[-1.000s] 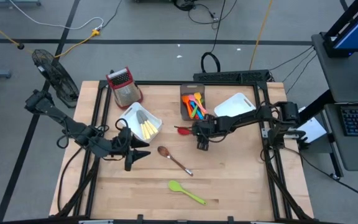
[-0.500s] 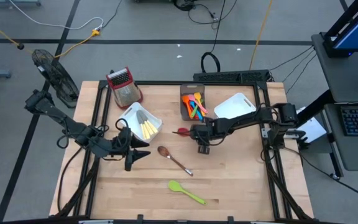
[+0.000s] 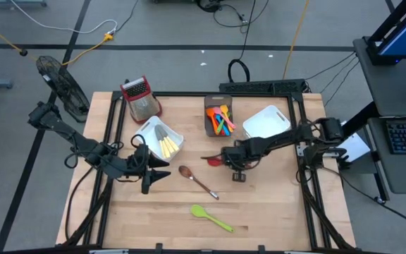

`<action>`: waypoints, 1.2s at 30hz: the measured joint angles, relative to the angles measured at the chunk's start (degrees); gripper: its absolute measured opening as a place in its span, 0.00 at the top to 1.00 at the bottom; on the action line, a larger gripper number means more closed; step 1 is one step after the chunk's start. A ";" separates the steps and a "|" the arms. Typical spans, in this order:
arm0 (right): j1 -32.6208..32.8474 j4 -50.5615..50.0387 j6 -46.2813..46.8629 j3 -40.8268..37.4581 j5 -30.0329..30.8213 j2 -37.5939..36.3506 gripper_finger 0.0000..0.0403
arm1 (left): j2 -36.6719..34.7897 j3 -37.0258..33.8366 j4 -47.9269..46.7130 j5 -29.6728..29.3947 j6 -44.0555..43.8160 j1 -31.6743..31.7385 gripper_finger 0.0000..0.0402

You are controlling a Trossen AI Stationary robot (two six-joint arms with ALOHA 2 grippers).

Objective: Pick & Place Kitchen Items
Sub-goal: Put the red serving spoon into the right white bin

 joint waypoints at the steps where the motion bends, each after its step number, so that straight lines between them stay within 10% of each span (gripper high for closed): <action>1: 0.49 -0.36 0.12 -0.05 -0.58 -1.31 0.92 | 0.00 0.00 0.00 0.00 0.00 0.00 0.50; 11: 1.03 -3.43 10.52 -0.46 -6.94 -12.91 0.95 | 0.00 0.00 -0.12 -0.07 3.74 0.00 0.50; 23: -0.49 5.25 47.58 -0.31 -16.43 -24.97 0.96 | 0.02 0.02 -0.50 -1.47 8.84 0.19 0.50; 36: -3.96 1.80 69.14 -0.35 -10.72 -34.72 0.96 | -3.67 0.02 -12.21 -3.72 11.13 3.65 0.50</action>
